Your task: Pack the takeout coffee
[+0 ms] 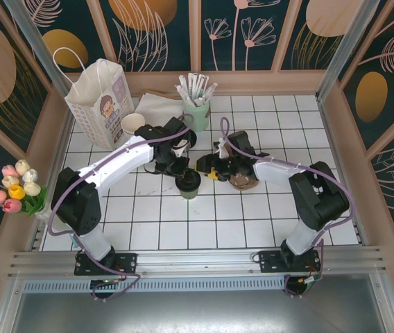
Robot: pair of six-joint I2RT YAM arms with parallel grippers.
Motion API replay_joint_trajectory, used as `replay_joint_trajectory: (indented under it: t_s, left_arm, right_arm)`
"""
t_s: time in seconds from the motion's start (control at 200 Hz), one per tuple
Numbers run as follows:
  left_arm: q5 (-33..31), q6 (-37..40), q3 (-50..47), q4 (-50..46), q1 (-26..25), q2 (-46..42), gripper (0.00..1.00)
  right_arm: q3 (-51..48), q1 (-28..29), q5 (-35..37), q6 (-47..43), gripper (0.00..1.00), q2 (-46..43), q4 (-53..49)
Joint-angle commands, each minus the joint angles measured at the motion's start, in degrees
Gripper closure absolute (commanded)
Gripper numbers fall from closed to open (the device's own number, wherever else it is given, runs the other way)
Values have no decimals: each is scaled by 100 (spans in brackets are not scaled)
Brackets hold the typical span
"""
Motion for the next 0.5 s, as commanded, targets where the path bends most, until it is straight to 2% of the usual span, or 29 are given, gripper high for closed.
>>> replay_joint_trajectory:
  t_s: [0.0, 0.155, 0.28, 0.37, 0.495]
  left_arm:
    - [-40, -133, -496, 233, -31, 164, 100]
    - [191, -226, -935, 466, -35, 256, 100]
    - [236, -393, -929, 495, -34, 245, 100]
    - [112, -476, -712, 418, -33, 155, 100]
    - [-155, -552, -449, 182, -37, 106, 100]
  right_arm:
    - [-303, 160, 496, -39, 31, 349, -249]
    - [-609, 201, 667, -50, 31, 473, -294]
    - [-512, 277, 792, -157, 30, 340, -477]
    - [-438, 288, 773, 22, 27, -33, -241]
    - [-417, 308, 1185, 134, 19, -590, 212]
